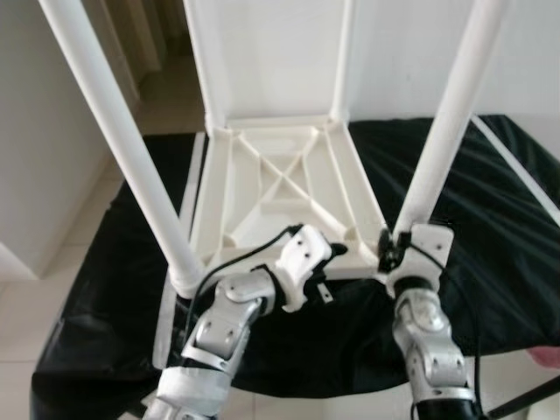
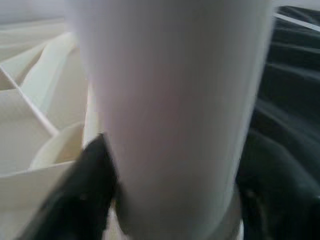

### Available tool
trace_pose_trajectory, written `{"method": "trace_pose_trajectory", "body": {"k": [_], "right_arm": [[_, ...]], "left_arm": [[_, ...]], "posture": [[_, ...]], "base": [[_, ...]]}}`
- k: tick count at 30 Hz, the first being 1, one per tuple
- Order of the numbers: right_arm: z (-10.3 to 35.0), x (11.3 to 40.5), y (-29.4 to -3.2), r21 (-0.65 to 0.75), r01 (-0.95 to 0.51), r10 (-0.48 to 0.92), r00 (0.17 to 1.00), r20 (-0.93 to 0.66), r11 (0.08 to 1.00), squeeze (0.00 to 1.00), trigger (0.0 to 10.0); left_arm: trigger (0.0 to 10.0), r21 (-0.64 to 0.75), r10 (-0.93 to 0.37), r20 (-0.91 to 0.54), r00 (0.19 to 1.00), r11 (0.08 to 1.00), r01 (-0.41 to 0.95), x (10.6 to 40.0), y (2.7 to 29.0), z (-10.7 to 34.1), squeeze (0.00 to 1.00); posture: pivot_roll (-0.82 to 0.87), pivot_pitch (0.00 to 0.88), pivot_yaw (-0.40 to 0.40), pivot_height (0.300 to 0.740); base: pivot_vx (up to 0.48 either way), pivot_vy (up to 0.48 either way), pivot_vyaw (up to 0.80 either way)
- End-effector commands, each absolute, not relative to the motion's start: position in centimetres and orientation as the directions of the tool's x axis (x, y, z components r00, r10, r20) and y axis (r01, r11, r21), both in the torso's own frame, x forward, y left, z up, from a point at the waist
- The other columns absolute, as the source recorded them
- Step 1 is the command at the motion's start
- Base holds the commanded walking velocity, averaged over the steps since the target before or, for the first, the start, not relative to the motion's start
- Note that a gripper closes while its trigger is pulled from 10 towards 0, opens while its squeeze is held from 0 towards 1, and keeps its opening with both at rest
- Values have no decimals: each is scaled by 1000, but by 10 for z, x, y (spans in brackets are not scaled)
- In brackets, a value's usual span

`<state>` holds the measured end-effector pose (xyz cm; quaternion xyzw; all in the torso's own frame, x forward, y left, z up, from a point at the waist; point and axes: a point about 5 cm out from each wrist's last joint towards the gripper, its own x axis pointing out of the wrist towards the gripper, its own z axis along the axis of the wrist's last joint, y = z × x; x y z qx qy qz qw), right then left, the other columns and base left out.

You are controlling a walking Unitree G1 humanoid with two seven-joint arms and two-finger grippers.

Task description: Building children table

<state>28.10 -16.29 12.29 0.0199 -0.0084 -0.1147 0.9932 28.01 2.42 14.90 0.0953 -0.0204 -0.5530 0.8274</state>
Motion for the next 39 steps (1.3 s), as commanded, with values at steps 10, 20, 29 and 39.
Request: {"method": "trace_pose_trajectory", "body": {"k": [10, 20, 29, 39], "right_arm": [[134, 286, -187, 25, 13, -16, 995, 98, 1000, 0, 10000], [144, 292, -193, -80, -295, 303, 946, 115, 952, 0, 10000], [149, 306, -202, -181, -480, 494, 869, 37, 858, 0, 7412], [137, 304, -215, -191, -509, 513, 858, -28, 840, 0, 0]], "left_arm": [[10000, 121, -836, -6, 549, 544, 830, 289, 28, 156, 0], [10000, 176, -876, -27, 481, 469, 865, 283, 25, 154, 0], [10000, 138, -889, -28, 456, 449, 883, 282, 21, 157, 0], [10000, 173, -859, -39, 510, 497, 850, 284, 21, 156, 0]], "posture": [[-114, 0, 66, 740], [-101, 0, 63, 740], [-85, 0, 43, 740], [-62, 0, 20, 740]], "base": [[0, 0, 0], [0, 0, 0], [0, 0, 0], [0, 0, 0]]}}
